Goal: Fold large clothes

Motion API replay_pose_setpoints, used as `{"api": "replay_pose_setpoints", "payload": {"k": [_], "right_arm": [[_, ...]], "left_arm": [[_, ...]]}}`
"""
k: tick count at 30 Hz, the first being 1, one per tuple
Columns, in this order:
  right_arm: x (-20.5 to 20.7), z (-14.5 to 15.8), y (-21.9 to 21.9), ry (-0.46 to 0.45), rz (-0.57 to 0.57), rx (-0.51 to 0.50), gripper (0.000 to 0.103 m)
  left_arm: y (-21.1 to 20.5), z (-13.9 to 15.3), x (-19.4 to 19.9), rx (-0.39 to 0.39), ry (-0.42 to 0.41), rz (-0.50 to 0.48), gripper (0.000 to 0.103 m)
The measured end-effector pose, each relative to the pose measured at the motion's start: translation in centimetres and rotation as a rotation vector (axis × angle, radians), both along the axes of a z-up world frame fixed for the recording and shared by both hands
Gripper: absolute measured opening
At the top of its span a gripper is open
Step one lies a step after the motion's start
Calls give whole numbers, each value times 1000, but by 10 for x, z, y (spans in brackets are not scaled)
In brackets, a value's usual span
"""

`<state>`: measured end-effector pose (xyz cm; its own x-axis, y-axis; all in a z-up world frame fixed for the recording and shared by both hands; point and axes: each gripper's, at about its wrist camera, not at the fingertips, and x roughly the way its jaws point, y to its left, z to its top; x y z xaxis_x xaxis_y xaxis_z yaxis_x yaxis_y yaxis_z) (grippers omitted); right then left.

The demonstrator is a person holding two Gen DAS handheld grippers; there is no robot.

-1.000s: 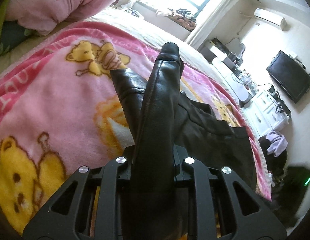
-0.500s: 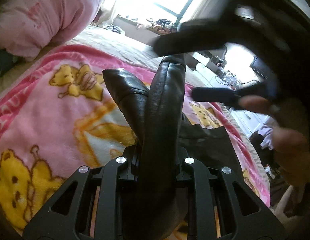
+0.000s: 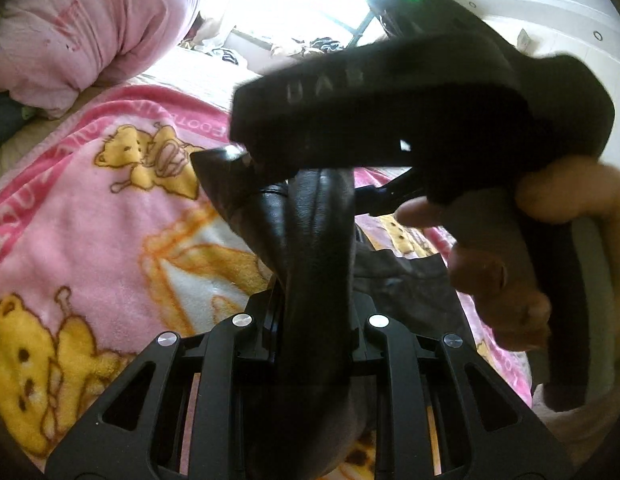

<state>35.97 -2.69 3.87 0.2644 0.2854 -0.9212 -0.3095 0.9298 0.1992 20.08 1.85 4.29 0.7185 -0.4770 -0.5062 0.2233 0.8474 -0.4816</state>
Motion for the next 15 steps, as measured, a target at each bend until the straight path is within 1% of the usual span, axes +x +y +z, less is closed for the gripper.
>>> {"api": "replay_pose_setpoints", "payload": {"k": [1,2,4,7,11,15], "right_arm": [[-1,1,-3,-8,2,11,60],[-3,2,-6,-20,7,29,57],[-7,8,-14,-50,24,58,49],[-14,17,-35,-92,22,125,42],[-24,34,-75,-135,8,216,38],[-33,47,-130,-164,-35,302,33]], "left_arm": [[0,0,0,1,2,0,14],[1,1,0,-4,7,-1,14],[-1,4,-2,-7,7,-8,14],[-13,11,-7,16,-8,-19,14],[-39,27,-12,51,-38,-49,14],[-76,42,-17,90,-69,-89,16]]}}
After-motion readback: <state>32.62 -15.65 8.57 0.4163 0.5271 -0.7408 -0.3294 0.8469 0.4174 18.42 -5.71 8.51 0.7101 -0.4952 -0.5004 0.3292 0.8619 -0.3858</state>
